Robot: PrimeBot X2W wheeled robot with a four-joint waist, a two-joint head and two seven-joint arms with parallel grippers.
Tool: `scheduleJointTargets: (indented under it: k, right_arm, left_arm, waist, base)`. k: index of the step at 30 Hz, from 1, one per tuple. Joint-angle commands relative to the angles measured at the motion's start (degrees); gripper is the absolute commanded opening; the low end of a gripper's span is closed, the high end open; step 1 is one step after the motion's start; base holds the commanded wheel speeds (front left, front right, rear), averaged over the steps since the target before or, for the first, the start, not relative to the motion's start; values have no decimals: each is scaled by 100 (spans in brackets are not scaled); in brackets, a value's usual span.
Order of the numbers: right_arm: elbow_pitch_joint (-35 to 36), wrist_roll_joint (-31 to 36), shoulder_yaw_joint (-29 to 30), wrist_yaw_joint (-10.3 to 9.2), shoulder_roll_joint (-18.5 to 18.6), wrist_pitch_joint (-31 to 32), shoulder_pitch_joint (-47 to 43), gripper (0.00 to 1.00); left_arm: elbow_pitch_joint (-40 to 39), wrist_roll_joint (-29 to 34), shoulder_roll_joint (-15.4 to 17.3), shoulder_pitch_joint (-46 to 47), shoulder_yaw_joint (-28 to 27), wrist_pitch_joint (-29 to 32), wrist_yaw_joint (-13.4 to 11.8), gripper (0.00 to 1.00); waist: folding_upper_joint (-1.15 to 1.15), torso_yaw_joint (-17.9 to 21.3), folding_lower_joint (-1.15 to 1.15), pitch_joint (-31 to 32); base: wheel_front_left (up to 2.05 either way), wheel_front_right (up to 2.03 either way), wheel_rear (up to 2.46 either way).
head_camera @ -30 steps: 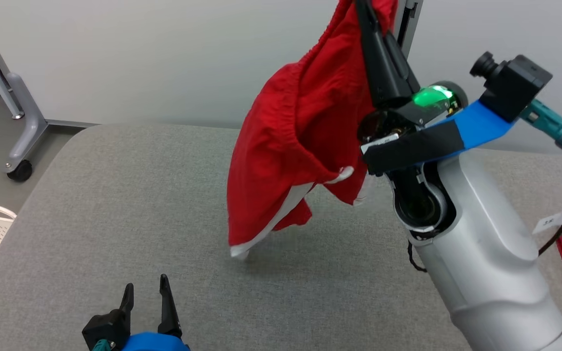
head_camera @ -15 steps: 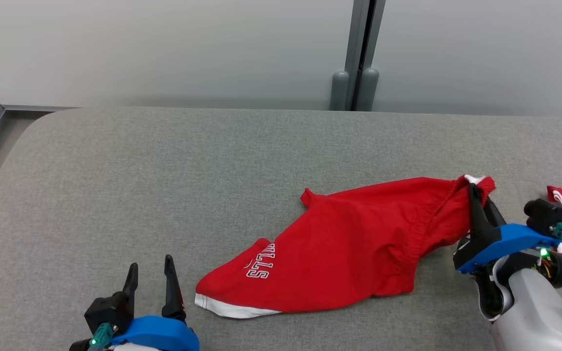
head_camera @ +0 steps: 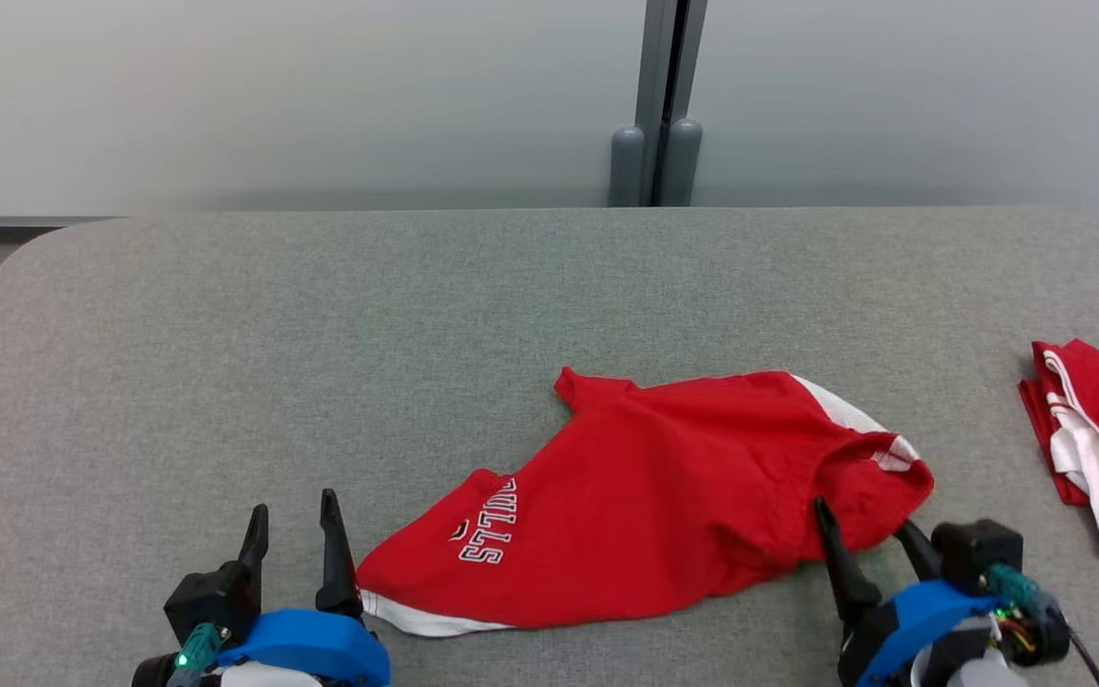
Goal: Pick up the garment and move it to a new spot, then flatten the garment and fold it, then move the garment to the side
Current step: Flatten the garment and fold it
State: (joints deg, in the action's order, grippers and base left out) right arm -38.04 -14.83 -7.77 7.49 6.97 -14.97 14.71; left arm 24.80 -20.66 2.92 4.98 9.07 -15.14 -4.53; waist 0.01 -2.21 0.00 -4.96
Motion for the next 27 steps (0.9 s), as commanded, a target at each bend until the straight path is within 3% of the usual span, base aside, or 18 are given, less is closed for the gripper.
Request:
scheduleJointTargets:
  k: [1,6,11,19,21,27]
  right_arm:
    - [67,-35,-134,1,24,-30,-219,100]
    - [302,-227,-500,0,190,-31,-631,100]
    - [522,-318,-52,0,262,-31,-538,100]
    - [652,228,740,1,364,-31,-250,100]
    - [753,238,640,1,296,-30,-367,100]
    - [1260,-97,-657,0,500,-31,-998,100]
  left_arm:
    - [-18,-17,-3,4,-10,2,-13,100]
    - [-13,9,-1,-21,-31,2,17,100]
    - [-10,56,-1,-30,-45,2,33,100]
    - [32,73,-1,-42,-21,2,68,100]
    - [28,63,-1,-45,-11,2,63,100]
    - [3,40,-2,-81,-25,2,47,100]
  waist:
    - [-1,24,0,14]
    - [-1,65,0,35]
    - [-1,87,0,42]
    - [-1,81,0,85]
    - [-1,68,0,102]
    - [-1,61,0,117]
  base:
    - [0,0,0]
    - [0,0,0]
    - [0,0,0]
    - [0,0,0]
    - [0,0,0]
    - [0,0,0]
